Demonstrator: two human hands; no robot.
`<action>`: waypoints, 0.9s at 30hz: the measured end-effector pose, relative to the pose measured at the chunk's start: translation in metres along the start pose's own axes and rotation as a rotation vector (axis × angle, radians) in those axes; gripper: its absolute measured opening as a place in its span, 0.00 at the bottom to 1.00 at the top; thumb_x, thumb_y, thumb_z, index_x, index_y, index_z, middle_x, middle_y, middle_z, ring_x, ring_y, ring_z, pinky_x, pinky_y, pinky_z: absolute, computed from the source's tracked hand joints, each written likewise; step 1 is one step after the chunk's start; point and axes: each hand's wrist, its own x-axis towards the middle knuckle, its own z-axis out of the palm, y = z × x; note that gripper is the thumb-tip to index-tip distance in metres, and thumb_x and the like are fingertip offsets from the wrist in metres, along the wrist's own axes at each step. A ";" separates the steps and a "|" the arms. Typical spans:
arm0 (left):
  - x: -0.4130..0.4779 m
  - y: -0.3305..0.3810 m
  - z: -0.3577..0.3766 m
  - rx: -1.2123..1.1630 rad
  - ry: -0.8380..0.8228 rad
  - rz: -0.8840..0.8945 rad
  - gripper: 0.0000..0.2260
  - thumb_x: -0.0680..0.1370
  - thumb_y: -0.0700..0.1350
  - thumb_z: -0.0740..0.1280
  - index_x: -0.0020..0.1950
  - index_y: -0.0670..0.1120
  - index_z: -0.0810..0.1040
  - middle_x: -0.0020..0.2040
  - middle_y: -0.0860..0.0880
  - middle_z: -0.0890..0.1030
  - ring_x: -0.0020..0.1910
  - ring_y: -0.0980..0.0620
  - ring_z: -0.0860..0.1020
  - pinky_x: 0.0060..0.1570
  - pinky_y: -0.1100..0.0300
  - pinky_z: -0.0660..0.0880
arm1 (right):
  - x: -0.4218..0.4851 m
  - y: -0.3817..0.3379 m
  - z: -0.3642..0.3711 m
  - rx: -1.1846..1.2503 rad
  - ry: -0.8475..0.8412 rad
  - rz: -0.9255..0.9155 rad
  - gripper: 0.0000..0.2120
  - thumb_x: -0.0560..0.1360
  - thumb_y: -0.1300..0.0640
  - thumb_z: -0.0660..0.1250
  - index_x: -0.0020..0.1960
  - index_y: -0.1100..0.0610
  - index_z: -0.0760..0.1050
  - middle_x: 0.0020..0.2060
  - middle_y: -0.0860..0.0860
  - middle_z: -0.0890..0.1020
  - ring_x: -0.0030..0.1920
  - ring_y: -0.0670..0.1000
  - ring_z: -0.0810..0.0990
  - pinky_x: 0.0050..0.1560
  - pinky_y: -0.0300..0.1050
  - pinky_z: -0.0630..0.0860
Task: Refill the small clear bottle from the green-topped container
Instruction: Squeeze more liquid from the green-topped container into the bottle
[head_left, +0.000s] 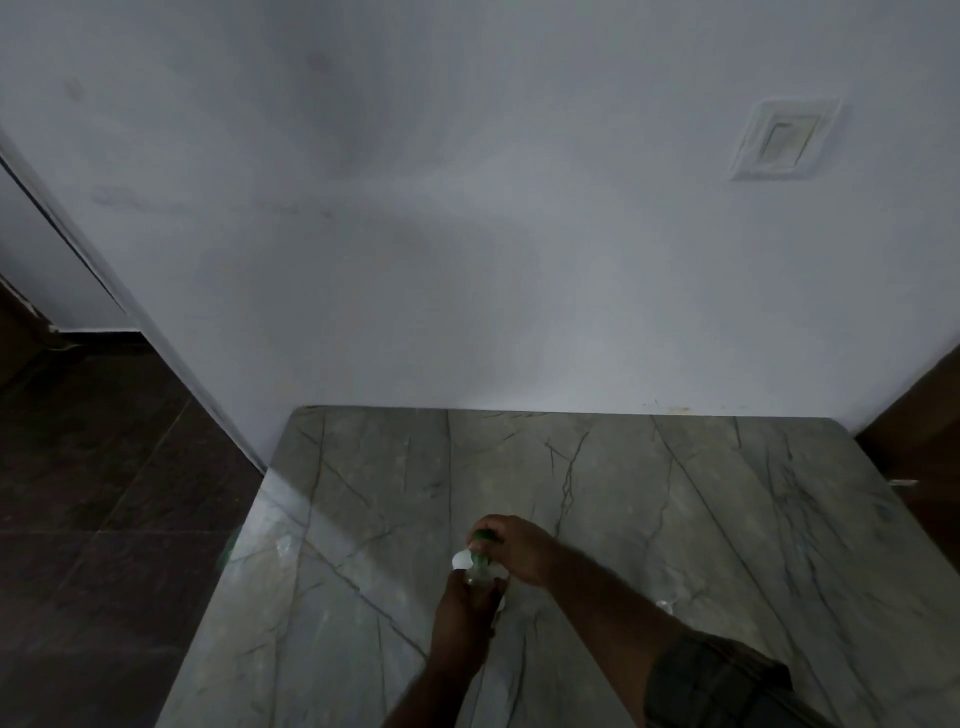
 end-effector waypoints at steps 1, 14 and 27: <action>0.000 0.000 0.000 0.013 0.004 0.008 0.10 0.77 0.48 0.70 0.54 0.48 0.74 0.45 0.45 0.84 0.37 0.51 0.81 0.30 0.62 0.74 | 0.000 -0.001 0.000 0.003 0.003 0.002 0.14 0.78 0.52 0.65 0.60 0.58 0.78 0.56 0.54 0.81 0.56 0.53 0.79 0.55 0.44 0.72; -0.001 0.007 -0.004 0.053 -0.003 0.048 0.09 0.77 0.45 0.69 0.55 0.47 0.73 0.43 0.47 0.82 0.37 0.52 0.79 0.29 0.65 0.75 | 0.000 -0.005 -0.001 -0.013 0.018 0.009 0.14 0.79 0.52 0.63 0.60 0.57 0.78 0.57 0.54 0.81 0.57 0.53 0.79 0.58 0.46 0.73; 0.003 0.008 -0.003 0.057 0.009 0.083 0.11 0.77 0.48 0.70 0.56 0.50 0.73 0.44 0.50 0.81 0.39 0.53 0.81 0.27 0.67 0.75 | 0.002 -0.007 -0.007 0.063 -0.022 0.033 0.15 0.79 0.51 0.63 0.62 0.58 0.77 0.59 0.54 0.81 0.59 0.53 0.78 0.63 0.51 0.74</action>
